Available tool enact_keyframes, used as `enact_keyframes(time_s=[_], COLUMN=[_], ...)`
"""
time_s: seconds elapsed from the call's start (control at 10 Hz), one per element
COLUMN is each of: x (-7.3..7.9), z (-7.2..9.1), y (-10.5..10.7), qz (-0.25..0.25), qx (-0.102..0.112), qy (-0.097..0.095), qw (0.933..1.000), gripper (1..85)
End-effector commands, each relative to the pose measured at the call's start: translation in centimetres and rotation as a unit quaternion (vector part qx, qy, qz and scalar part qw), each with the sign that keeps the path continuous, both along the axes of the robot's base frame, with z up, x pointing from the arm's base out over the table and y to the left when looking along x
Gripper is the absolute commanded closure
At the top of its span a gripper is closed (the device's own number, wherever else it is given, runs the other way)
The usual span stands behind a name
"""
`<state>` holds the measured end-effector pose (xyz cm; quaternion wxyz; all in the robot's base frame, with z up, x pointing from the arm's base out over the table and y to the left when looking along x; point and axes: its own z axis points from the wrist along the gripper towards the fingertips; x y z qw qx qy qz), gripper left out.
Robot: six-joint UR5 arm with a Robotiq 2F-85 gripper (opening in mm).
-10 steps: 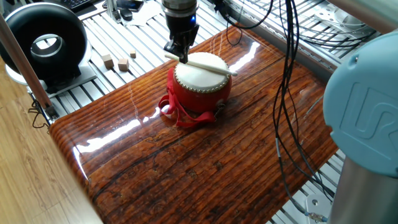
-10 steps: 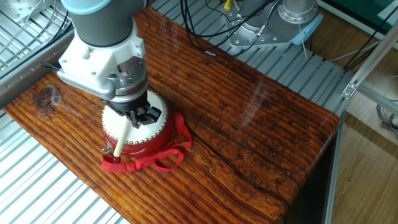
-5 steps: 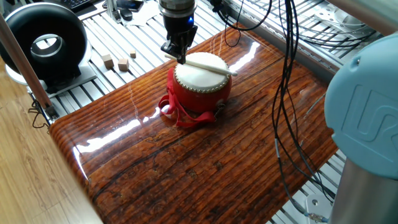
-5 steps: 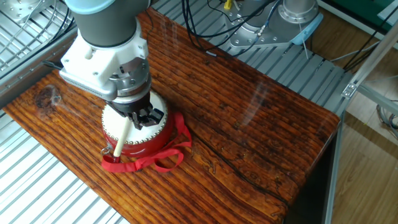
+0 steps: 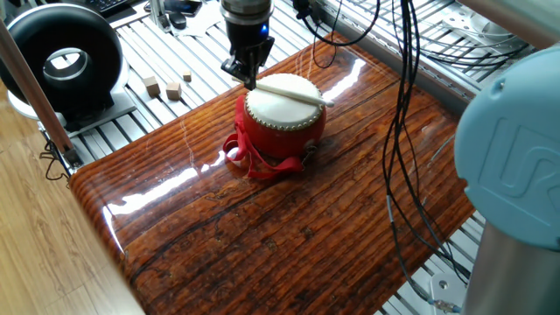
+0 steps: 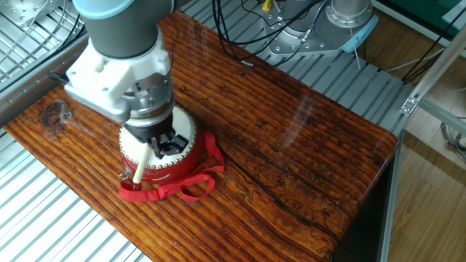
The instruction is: Play the drum
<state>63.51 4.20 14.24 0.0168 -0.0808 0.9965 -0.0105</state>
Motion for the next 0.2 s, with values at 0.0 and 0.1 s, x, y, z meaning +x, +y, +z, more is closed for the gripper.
enact_keyframes(time_s=[0.0, 0.1], x=[1.45, 1.63], z=[-0.75, -0.88], y=[-0.01, 0.26], qz=[-0.012, -0.011], qx=[0.005, 0.009], qy=[-0.001, -0.001], qw=[0.9999, 0.9999], gripper=[84.7, 84.7])
